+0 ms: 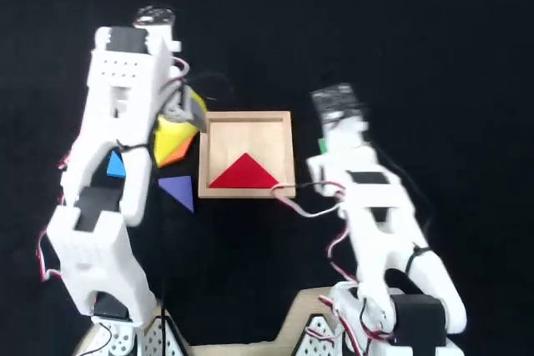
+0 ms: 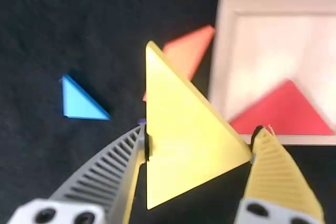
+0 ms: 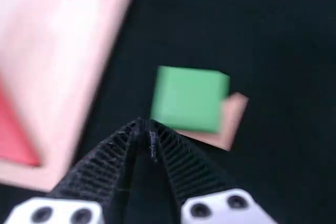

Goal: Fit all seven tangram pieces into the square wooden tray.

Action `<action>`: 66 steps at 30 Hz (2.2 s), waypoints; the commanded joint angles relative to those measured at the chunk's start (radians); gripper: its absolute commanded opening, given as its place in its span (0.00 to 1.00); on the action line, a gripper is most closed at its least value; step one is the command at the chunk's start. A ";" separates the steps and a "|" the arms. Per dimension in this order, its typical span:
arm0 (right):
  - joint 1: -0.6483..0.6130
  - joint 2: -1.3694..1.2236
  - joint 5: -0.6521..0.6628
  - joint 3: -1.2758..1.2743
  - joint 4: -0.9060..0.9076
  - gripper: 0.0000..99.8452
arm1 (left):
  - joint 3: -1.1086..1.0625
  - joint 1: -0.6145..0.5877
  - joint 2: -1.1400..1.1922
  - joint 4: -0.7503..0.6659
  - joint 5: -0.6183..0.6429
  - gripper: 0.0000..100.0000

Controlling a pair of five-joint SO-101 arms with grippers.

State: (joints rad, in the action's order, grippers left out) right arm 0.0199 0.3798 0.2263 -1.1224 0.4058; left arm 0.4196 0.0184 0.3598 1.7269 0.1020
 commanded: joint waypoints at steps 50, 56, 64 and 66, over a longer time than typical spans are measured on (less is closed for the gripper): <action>0.097 -0.001 -0.080 0.061 -0.078 0.01 | 0.430 0.211 0.423 -0.077 0.259 0.35; 0.097 -0.001 -0.080 0.059 -0.078 0.01 | 0.561 0.234 0.445 -0.109 0.259 0.31; 0.097 -0.001 -0.080 0.059 -0.078 0.01 | 0.570 0.219 0.568 -0.175 0.265 0.19; 0.097 -0.001 -0.080 0.059 -0.078 0.01 | 0.570 0.225 0.565 -0.175 0.265 0.08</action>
State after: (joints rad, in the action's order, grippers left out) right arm 0.1320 0.3798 0.1450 -1.1224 0.3491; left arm 0.9383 0.2409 0.9383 1.5658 0.3644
